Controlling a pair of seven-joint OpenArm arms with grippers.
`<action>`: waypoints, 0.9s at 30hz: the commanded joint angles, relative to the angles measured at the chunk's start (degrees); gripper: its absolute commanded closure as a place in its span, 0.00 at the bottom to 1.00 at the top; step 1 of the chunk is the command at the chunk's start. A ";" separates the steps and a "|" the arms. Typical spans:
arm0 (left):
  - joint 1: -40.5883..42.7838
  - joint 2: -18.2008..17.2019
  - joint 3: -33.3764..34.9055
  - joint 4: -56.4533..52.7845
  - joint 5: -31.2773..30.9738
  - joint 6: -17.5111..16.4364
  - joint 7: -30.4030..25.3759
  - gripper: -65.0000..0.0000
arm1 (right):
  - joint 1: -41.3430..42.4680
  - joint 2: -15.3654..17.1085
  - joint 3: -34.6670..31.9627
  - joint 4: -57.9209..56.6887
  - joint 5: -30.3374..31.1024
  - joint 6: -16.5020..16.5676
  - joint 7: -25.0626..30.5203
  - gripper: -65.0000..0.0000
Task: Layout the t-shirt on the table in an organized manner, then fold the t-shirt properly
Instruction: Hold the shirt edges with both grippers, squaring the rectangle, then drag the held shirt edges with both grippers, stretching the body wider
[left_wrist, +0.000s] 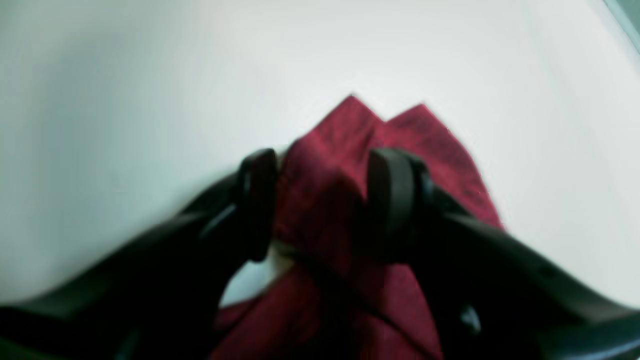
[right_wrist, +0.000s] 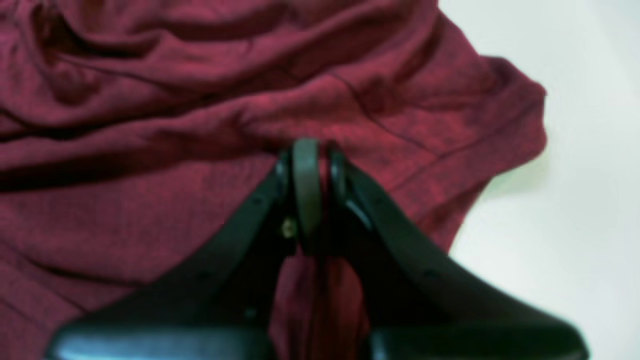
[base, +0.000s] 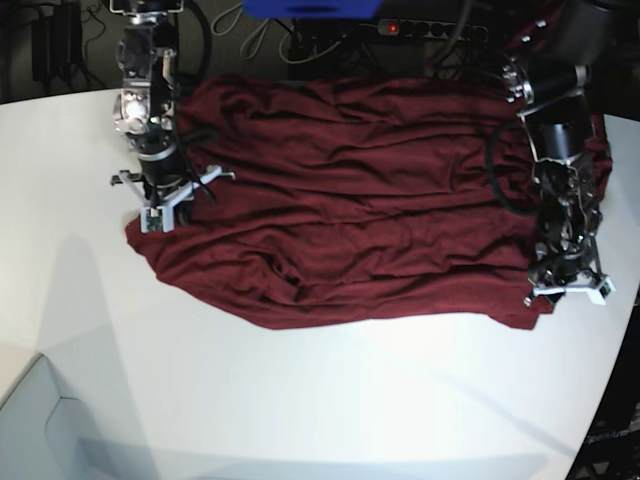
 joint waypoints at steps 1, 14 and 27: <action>-1.34 -0.99 -0.05 0.55 -0.17 0.15 -0.47 0.57 | 0.49 0.08 0.09 1.12 0.30 -0.04 1.40 0.98; -1.78 -0.90 -0.40 6.79 -0.61 0.23 -0.47 1.00 | 0.84 1.31 0.00 0.77 0.21 -0.04 1.31 0.97; -14.79 0.68 4.17 5.30 -0.17 0.23 -0.56 1.00 | 1.63 1.31 0.00 0.68 0.21 -0.04 1.05 0.97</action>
